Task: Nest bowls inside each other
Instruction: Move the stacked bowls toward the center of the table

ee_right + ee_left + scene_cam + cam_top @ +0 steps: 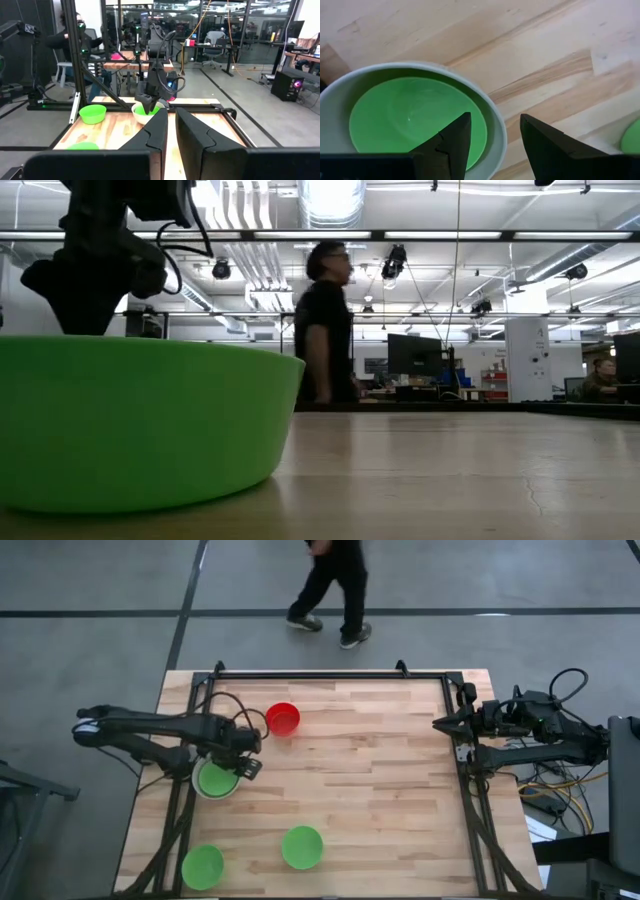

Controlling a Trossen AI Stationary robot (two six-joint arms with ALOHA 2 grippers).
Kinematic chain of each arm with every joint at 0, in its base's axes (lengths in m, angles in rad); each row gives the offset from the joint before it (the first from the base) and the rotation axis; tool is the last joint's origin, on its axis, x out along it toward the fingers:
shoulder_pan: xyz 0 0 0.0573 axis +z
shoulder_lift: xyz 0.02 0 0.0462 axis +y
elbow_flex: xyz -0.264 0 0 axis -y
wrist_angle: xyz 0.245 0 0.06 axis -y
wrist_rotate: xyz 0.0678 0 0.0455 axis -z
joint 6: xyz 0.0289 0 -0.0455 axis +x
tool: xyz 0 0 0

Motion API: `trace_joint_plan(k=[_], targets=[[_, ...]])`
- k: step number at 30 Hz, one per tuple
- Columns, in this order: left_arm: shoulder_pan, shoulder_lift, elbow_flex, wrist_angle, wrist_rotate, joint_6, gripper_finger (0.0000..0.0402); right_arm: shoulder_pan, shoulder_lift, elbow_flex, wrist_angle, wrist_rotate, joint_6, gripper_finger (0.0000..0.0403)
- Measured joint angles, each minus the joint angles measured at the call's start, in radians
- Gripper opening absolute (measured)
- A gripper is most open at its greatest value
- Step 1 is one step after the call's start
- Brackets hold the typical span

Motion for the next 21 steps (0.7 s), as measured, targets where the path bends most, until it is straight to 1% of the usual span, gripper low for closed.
trace_joint_plan(k=[14,17,21], targets=[[0.0,0.085,-0.001,0.043,0.037,-0.011,0.0171,0.0,0.0,0.0,0.0,0.0,0.0,0.0034],[0.0,0.089,-0.001,0.043,0.037,-0.011,0.0156,0.0,0.0,0.0,0.0,0.0,0.0,0.0034],[0.0,0.09,-0.001,0.042,0.036,-0.012,0.0123,0.0,0.0,0.0,0.0,0.0,0.0,0.0034]])
